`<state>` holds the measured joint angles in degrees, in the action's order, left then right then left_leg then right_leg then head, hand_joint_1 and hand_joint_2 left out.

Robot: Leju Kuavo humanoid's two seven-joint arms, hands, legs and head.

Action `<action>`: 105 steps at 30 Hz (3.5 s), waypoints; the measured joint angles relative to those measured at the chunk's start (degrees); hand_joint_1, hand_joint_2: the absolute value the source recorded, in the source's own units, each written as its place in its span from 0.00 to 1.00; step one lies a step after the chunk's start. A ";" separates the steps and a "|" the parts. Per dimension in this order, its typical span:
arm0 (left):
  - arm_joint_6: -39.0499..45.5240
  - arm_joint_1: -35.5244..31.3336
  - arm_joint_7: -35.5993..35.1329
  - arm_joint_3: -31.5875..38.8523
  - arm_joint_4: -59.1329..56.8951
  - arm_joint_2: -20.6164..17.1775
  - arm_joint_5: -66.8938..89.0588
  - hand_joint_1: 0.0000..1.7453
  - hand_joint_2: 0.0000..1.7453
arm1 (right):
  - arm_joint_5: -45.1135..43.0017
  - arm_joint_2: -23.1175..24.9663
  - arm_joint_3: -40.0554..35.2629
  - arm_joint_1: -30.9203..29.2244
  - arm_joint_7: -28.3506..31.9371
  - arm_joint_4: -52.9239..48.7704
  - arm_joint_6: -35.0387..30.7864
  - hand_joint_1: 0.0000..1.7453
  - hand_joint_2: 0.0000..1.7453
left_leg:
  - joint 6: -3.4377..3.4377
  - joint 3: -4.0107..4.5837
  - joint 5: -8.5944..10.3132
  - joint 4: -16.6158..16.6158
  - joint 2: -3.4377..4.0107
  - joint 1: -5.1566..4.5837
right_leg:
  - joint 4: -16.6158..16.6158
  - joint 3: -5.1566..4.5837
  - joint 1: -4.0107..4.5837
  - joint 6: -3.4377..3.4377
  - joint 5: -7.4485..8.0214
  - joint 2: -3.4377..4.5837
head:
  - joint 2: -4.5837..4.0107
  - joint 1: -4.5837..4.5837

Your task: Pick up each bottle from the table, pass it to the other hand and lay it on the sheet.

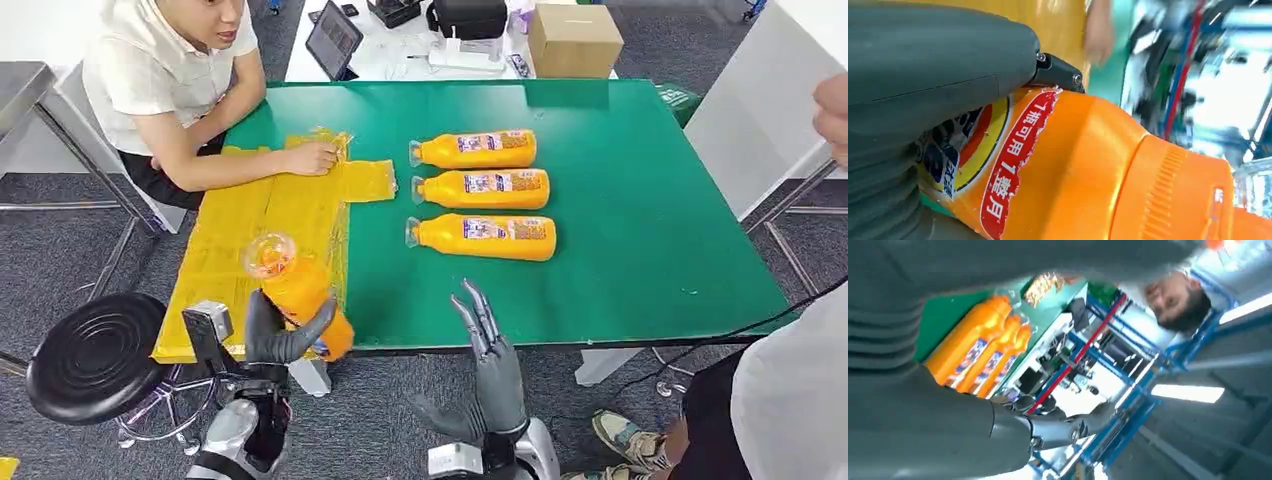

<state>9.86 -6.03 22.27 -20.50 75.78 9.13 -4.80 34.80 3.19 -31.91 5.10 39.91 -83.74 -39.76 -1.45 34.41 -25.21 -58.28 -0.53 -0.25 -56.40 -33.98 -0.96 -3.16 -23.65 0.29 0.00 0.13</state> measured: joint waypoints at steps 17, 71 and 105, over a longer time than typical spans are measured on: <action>15.88 -5.13 -5.45 2.07 -3.24 -4.68 41.10 1.00 1.00 | -3.35 1.94 3.04 1.71 0.00 -3.29 -0.13 0.00 0.00 | 0.03 -0.04 0.04 0.00 0.00 0.00 | -0.01 0.03 -0.01 0.00 0.02 0.00 | 0.00 0.00; -10.85 -36.81 -22.05 -6.73 -55.17 -0.02 63.20 0.00 1.00 | -5.86 2.93 -8.68 -10.93 0.00 15.98 0.50 0.00 0.00 | 0.03 -0.69 0.12 0.01 -0.07 -0.01 | -0.05 0.73 -0.02 -0.01 0.04 -0.05 | 0.00 0.00; -6.70 -28.84 -2.14 11.47 -43.98 3.63 22.65 0.00 1.00 | -1.03 2.91 -7.91 -7.15 0.00 11.02 -0.13 0.00 0.00 | 0.03 -0.33 0.12 0.00 -0.06 -0.02 | -0.06 0.32 -0.01 -0.01 0.04 -0.09 | 0.00 0.00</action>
<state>3.17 -34.87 20.13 -9.03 31.80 12.76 17.85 33.77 6.10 -39.82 -2.04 39.91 -72.72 -39.89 -1.42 34.08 -25.08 -58.28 -0.58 -0.26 -56.45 -33.66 -0.97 -3.17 -23.61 0.20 0.00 0.13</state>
